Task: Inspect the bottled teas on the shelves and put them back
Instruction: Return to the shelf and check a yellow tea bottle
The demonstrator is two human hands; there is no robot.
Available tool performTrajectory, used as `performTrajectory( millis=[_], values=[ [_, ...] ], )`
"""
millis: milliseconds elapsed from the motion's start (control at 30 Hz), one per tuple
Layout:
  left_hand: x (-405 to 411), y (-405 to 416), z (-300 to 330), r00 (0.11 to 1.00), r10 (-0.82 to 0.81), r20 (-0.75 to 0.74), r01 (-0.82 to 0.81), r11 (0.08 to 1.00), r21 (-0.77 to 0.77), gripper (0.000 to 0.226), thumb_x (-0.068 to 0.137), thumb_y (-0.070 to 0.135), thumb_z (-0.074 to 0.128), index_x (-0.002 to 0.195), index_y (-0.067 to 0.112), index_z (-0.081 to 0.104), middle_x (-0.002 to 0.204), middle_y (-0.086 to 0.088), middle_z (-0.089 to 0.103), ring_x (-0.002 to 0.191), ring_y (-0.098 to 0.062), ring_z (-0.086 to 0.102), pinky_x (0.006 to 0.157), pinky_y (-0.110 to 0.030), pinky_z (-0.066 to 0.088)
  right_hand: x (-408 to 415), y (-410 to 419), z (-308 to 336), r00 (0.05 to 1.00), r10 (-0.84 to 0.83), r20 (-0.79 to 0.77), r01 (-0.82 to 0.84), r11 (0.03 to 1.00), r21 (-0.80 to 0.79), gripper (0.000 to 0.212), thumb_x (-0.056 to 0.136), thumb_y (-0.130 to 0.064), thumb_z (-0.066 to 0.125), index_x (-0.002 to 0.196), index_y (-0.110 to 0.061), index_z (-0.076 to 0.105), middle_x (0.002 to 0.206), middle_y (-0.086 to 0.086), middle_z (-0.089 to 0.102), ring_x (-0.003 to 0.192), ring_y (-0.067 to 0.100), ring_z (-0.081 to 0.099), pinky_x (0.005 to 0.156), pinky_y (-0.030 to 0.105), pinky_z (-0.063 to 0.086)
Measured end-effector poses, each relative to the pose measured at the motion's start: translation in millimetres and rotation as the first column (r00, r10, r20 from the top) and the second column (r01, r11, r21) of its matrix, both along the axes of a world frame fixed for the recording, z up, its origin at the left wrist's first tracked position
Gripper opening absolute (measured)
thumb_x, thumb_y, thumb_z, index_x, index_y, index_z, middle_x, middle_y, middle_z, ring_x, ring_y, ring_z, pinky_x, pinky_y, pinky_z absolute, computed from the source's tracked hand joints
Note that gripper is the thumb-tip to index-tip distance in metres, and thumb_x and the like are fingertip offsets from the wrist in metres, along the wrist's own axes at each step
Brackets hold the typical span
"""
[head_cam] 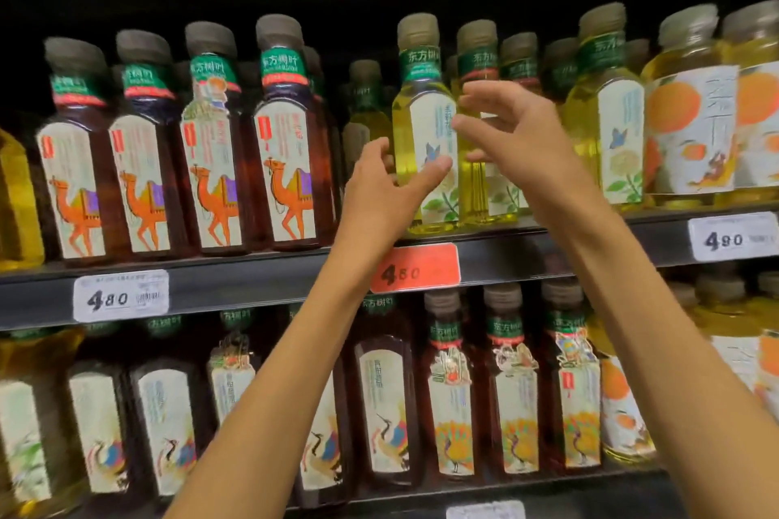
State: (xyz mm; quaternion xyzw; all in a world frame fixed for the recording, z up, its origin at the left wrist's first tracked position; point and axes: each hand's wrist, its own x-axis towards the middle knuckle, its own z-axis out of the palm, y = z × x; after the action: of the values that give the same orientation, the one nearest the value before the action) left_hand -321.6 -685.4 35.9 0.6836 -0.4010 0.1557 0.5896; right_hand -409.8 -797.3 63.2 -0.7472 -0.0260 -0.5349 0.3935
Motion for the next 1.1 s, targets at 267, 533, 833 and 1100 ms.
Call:
performTrajectory(
  millis=[267,533,833,1100],
  values=[
    [9,-6,7,0.998,-0.044,-0.042,0.049,0.992,0.114,0.046,0.076,0.031,0.078,0.114,0.009,0.063,0.105,-0.007,0.07,0.095,-0.021,0.068,0.086,-0.041,0.055,9,-2,7,0.999,-0.042,-0.014,0.042,0.999,0.012,0.041,0.09,-0.019,0.065,0.129,-0.009,0.057,0.121,0.006,0.061,0.108,0.021,0.06,0.086,0.038,0.055],
    [-27,22,-5,0.911,-0.397,-0.111,0.376,0.911,-0.17,0.033,0.08,0.028,0.074,0.108,0.011,0.07,0.088,0.004,0.077,0.081,-0.006,0.072,0.062,-0.015,0.055,-4,15,15,0.99,0.135,-0.039,-0.131,0.987,0.098,0.043,0.092,-0.036,0.06,0.129,-0.017,0.052,0.12,0.007,0.062,0.108,0.017,0.063,0.094,0.041,0.053],
    [-68,41,-70,0.688,-0.694,-0.212,0.588,0.705,-0.398,0.038,0.091,0.051,0.046,0.121,0.033,0.059,0.121,0.008,0.067,0.114,-0.01,0.062,0.096,-0.031,0.052,-38,56,-38,0.775,0.612,0.161,-0.622,0.691,0.368,0.041,0.094,-0.028,0.058,0.126,-0.004,0.056,0.112,0.015,0.068,0.096,0.021,0.068,0.075,0.027,0.056],
    [-90,63,-164,0.224,-0.817,-0.531,0.57,0.552,-0.609,0.058,0.084,0.056,0.048,0.121,0.014,0.066,0.117,-0.014,0.068,0.099,-0.026,0.069,0.08,-0.036,0.058,-45,51,-86,0.725,0.68,0.109,-0.609,0.558,0.563,0.041,0.094,-0.038,0.046,0.116,-0.007,0.06,0.093,0.009,0.073,0.082,0.02,0.071,0.074,0.031,0.058]
  ],
)
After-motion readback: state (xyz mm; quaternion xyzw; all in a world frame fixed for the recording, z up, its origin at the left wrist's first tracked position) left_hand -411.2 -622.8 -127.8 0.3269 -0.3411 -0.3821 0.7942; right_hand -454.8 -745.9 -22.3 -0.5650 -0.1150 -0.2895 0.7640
